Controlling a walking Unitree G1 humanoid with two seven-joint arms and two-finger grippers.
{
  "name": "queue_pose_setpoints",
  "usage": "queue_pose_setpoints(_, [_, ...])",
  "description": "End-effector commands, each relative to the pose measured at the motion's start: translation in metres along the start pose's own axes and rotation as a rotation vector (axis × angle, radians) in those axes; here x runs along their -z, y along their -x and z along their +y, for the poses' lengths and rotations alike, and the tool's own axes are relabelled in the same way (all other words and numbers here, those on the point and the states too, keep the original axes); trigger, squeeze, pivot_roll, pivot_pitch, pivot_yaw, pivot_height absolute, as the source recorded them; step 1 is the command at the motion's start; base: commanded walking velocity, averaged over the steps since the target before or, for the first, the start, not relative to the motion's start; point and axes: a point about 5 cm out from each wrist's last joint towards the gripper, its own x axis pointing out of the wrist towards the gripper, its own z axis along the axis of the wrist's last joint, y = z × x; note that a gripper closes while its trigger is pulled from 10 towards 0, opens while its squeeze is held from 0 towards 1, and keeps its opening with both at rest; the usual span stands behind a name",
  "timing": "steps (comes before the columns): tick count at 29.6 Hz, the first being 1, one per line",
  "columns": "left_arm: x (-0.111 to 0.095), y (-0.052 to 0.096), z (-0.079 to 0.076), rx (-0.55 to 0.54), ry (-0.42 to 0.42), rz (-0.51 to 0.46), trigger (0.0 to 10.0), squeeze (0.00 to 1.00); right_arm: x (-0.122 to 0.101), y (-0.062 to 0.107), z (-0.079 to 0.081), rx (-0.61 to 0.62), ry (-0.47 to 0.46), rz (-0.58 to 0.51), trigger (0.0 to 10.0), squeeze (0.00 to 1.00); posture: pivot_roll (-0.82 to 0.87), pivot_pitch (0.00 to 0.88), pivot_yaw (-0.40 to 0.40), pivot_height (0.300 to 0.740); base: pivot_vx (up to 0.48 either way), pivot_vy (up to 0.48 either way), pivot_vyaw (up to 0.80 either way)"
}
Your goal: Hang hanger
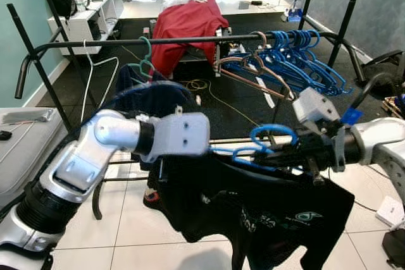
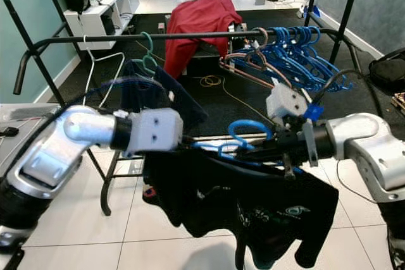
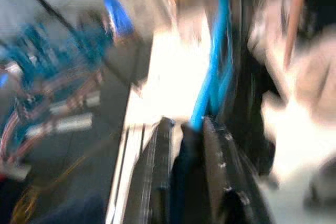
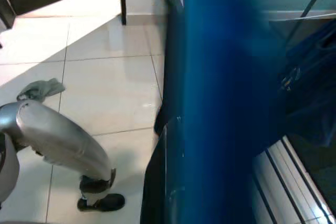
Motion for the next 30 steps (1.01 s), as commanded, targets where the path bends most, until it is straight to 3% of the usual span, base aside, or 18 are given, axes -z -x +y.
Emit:
queue_pose_setpoints(1, [-0.037,0.016,0.009,-0.027,-0.05,-0.147,10.0,1.0,0.013,-0.007,0.003,-0.013,-0.053,0.035,0.0,0.0,-0.1,0.0,0.003,0.74,0.0,0.0,0.0])
queue_pose_setpoints(3, [-0.037,0.016,0.009,-0.027,-0.05,-0.147,10.0,1.0,0.013,-0.007,0.003,-0.013,-0.053,0.035,0.0,0.0,-0.1,0.0,0.003,0.74,0.0,0.0,0.0])
queue_pose_setpoints(5, [-0.049,0.031,0.014,-0.049,-0.025,-0.224,10.0,1.0,0.014,-0.005,0.003,0.004,-0.057,0.024,0.0,0.0,-0.09,0.0,0.004,0.74,0.0,0.0,0.0])
queue_pose_setpoints(7, [-0.051,0.035,0.013,-0.047,-0.018,-0.235,10.0,1.0,0.013,-0.005,0.003,0.009,-0.058,0.018,0.0,0.0,-0.09,0.0,0.004,0.74,0.0,0.0,0.0])
queue_pose_setpoints(14, [-0.044,0.037,0.005,-0.022,0.025,-0.224,10.0,1.0,0.014,-0.005,0.002,0.015,-0.057,0.008,0.0,0.0,-0.09,0.0,-0.001,0.74,0.0,0.0,0.0])
queue_pose_setpoints(17, [-0.04,0.044,0.009,-0.085,0.056,-0.223,10.0,1.0,0.012,-0.003,0.001,0.027,-0.052,-0.008,0.0,0.0,-0.09,0.0,0.001,0.74,0.0,0.0,0.0])
queue_pose_setpoints(18, [-0.037,0.052,0.016,-0.157,0.081,-0.225,10.0,1.0,0.009,-0.001,0.0,0.039,-0.05,-0.029,0.0,0.0,-0.09,0.0,0.004,0.74,0.0,0.0,0.0])
queue_pose_setpoints(22, [-0.033,0.057,0.019,-0.191,0.104,-0.222,10.0,1.0,0.007,0.001,-0.001,0.048,-0.049,-0.043,0.0,0.0,-0.09,0.0,0.005,0.74,0.0,0.0,0.0])
queue_pose_setpoints(23, [-0.018,0.073,0.028,-0.308,0.184,-0.237,10.0,0.0,-0.002,0.011,-0.004,0.081,-0.043,-0.103,0.0,0.0,-0.09,0.0,0.008,0.74,0.0,0.0,0.0])
queue_pose_setpoints(24, [-0.001,0.089,0.032,-0.413,0.258,-0.251,10.0,0.0,-0.012,0.023,-0.007,0.114,-0.032,-0.165,0.0,0.0,-0.09,0.0,0.01,0.74,0.0,0.0,0.0])
queue_pose_setpoints(25, [-0.001,0.089,0.032,-0.413,0.258,-0.251,10.0,0.0,-0.012,0.023,-0.007,0.114,-0.032,-0.165,0.0,0.0,-0.09,0.0,0.01,0.74,0.0,0.0,0.0])
queue_pose_setpoints(26, [0.016,0.101,0.03,-0.482,0.343,-0.269,10.0,0.0,-0.02,0.034,-0.008,0.144,-0.02,-0.218,0.0,0.0,-0.09,0.0,0.01,0.74,0.0,0.0,0.0])
queue_pose_setpoints(27, [0.016,0.101,0.03,-0.482,0.343,-0.269,10.0,0.0,-0.02,0.034,-0.008,0.144,-0.02,-0.218,0.0,0.0,-0.09,0.0,0.01,0.74,0.0,0.0,0.0])
queue_pose_setpoints(28, [0.03,0.104,0.023,-0.512,0.428,-0.296,10.0,0.0,-0.026,0.043,-0.009,0.167,-0.007,-0.252,0.0,0.0,-0.09,0.0,0.009,0.74,0.0,0.0,0.0])
queue_pose_setpoints(29, [0.039,0.099,0.013,-0.492,0.489,-0.309,10.0,0.0,-0.029,0.047,-0.01,0.183,0.004,-0.259,0.0,0.0,-0.1,0.0,0.01,0.74,0.0,0.0,0.0])
queue_pose_setpoints(30, [0.039,0.099,0.013,-0.492,0.489,-0.309,10.0,0.0,-0.029,0.047,-0.01,0.183,0.004,-0.259,0.0,0.0,-0.1,0.0,0.01,0.74,0.0,0.0,0.0])
